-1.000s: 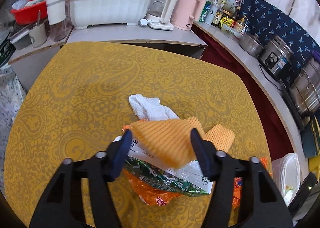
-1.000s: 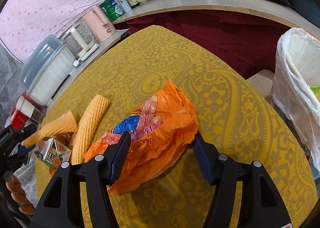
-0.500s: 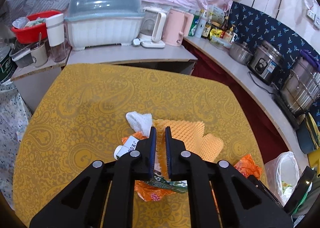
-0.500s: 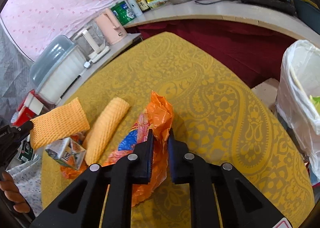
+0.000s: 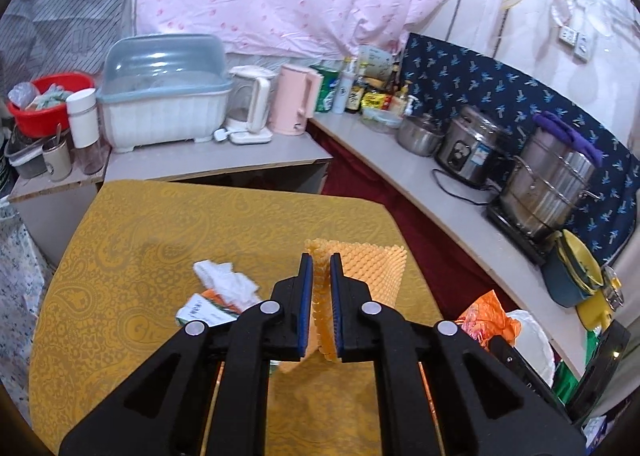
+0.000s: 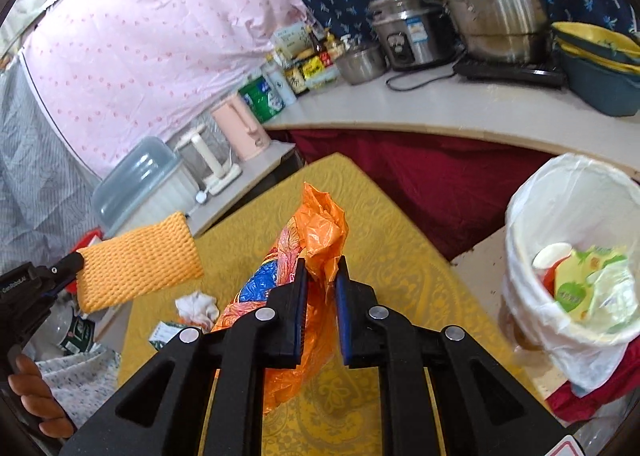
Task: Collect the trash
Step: 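Carry the orange bag and orange foam net over the trash bin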
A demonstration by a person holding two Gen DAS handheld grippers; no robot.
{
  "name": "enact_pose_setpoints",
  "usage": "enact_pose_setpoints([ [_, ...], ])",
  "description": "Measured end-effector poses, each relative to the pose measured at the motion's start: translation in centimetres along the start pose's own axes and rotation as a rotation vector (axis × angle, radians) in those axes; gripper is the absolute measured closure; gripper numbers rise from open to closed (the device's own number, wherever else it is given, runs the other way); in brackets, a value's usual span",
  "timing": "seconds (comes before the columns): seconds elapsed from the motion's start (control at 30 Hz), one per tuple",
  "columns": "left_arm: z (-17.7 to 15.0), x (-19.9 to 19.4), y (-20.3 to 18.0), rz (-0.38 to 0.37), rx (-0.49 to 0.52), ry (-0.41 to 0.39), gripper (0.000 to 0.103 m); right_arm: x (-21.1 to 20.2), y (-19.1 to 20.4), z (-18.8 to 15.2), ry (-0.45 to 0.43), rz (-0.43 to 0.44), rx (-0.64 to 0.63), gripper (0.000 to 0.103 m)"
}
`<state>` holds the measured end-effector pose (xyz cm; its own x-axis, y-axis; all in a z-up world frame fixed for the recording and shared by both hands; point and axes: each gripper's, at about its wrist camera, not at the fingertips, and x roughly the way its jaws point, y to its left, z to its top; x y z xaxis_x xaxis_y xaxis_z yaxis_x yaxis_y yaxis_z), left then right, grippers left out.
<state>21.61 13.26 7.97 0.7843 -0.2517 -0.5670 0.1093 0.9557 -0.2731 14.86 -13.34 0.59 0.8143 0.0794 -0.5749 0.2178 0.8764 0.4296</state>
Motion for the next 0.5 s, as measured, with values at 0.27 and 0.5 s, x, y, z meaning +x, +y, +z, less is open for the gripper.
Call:
enact_pose_setpoints([
  [0.27, 0.0, -2.2, -7.5, -0.095, 0.074, -0.023, 0.094, -6.0, -4.0, 3.7, -0.12, -0.034, 0.035, 0.09],
  [0.5, -1.2, -2.8, -13.6, -0.174, 0.142, -0.012, 0.094, -10.0, -7.6, 5.4, -0.189, -0.081, 0.059, 0.09],
])
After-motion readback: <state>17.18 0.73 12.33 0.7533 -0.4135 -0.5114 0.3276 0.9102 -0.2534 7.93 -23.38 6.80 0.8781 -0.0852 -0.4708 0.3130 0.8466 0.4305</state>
